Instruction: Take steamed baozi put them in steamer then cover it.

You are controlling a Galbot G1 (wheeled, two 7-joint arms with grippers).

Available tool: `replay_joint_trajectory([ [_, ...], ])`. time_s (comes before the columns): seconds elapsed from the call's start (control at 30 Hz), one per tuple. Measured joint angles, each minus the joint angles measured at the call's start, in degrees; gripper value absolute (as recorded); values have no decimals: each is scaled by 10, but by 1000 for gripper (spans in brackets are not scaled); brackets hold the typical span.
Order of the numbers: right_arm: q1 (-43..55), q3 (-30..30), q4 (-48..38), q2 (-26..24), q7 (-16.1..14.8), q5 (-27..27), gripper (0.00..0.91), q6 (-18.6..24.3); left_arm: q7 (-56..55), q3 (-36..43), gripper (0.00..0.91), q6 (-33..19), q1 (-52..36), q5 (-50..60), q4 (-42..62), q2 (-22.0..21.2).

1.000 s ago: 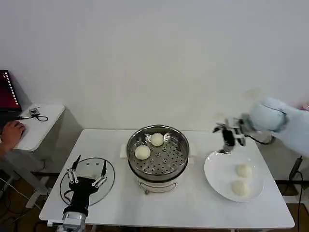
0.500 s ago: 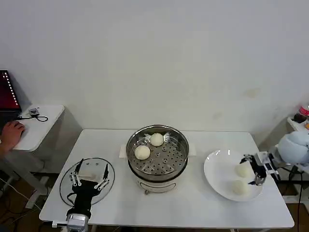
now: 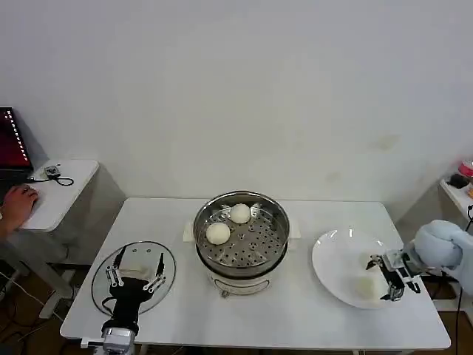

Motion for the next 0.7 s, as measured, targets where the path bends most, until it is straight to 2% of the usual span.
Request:
replay_joint_trajectory([
  [0.33,-20,10,-50,40,7,-10,907,0,0,-3,907,-1,-4,0,10,-2],
  [0.7,-28,13,-79,62,7,-15,675,-6,-1,-1,907,-1,-7,0,16,-3],
])
